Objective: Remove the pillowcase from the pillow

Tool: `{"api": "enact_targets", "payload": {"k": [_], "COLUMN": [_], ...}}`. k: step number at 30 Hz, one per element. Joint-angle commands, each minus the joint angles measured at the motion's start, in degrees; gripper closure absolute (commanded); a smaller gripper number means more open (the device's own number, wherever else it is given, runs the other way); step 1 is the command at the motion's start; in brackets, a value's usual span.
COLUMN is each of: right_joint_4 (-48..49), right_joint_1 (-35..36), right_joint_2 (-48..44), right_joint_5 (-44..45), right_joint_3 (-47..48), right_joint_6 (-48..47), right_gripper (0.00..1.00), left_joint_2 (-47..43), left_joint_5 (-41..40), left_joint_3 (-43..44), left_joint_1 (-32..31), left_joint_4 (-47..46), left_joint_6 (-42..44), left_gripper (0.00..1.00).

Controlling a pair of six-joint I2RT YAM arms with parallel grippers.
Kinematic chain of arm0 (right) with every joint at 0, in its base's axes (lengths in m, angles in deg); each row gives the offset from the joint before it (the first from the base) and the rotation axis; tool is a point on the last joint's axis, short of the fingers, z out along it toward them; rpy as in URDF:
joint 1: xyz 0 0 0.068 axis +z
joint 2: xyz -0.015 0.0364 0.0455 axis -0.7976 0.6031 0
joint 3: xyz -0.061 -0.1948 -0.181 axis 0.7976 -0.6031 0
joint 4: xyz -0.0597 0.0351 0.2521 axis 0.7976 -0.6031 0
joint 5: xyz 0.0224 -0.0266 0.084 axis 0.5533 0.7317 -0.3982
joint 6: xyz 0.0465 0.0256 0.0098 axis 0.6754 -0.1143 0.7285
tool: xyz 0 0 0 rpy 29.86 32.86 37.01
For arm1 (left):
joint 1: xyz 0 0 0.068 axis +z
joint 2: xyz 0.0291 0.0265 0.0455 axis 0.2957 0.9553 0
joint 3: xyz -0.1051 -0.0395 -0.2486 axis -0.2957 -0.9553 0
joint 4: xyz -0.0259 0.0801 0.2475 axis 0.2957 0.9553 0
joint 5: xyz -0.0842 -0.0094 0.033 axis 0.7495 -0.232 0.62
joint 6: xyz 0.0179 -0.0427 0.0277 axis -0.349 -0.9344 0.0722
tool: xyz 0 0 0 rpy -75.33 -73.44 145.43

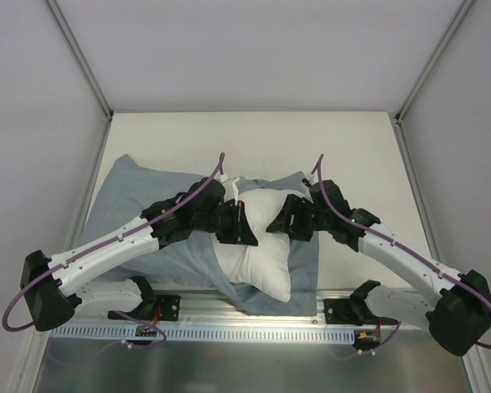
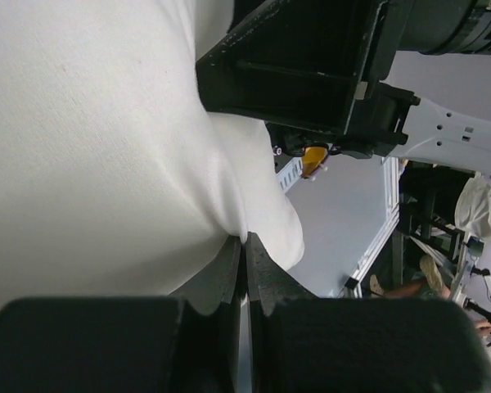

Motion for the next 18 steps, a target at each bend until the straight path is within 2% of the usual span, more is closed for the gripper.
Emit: {"api": "enact_targets", "payload": {"k": [1, 2, 3, 4, 5, 6, 7, 8, 10, 14, 15, 16, 18], "right_joint_4": [4.67, 2.58, 0.55, -1.82, -5.84, -7.53, -9.12, -10.79, -12.12, -15.36, -15.81, -16.16, -17.48], "right_joint_1": [1.13, 1.13, 0.35, -0.27, -1.4, -2.02, -2.73, -3.95, -4.31, -4.32, -4.4, -4.4, -4.32], "right_joint_2": [-1.02, -1.54, -2.59, -2.95, -3.39, -3.92, -5.05, -5.85, -8.66, -13.41, -14.28, -16.12, -17.54], "right_joint_5": [1.09, 2.06, 4.24, 5.48, 6.71, 9.25, 10.23, 10.76, 12.43, 13.67, 14.02, 14.19, 15.07], "right_joint_3": [0.66, 2.67, 4.26, 5.93, 8.99, 10.06, 10.77, 11.04, 10.34, 7.09, 5.96, 5.42, 4.8], "right_joint_6": [3.06, 2.44, 1.47, -1.06, -2.48, -3.71, -5.55, -6.35, -7.5, -8.12, -8.12, -8.12, -8.38], "right_gripper": [0.44, 0.89, 0.99, 0.99, 0.99, 0.99, 0.99, 0.99, 0.99, 0.99, 0.99, 0.99, 0.99], "left_joint_2": [0.77, 1.2, 1.38, 1.56, 1.47, 1.38, 1.04, 0.07, -1.51, -5.38, -5.04, -4.08, 1.19], "left_joint_5": [2.73, 3.6, 4.04, 4.57, 5.01, 4.67, 3.62, 2.48, -1.3, -10.88, -12.98, -19.27, -24.06], "left_joint_3": [2.23, 2.49, 3.28, 3.98, 4.86, 6.17, 9.06, 10.48, 14.09, 17.43, 19.26, 20.76, 25.4], "left_joint_1": [-1.74, -1.83, -1.83, -1.74, -1.65, -1.57, -1.57, -1.57, -0.78, 3.7, 4.75, 5.37, 5.38], "left_joint_4": [-6.78, -6.69, -6.78, -6.69, -5.65, -4.5, -3.01, -0.39, 1.65, 8.23, 12.51, 15.52, 21.14], "left_joint_6": [-1.19, -0.93, -0.58, -0.14, 1.08, 1.79, 2.41, 3.63, 4.87, 6.45, 6.8, 7.68, 8.56], "left_gripper": [1.0, 1.0, 1.0, 1.0, 0.87, 0.65, 0.2, 0.12, 0.08, 0.12, 0.13, 0.13, 0.11]}}
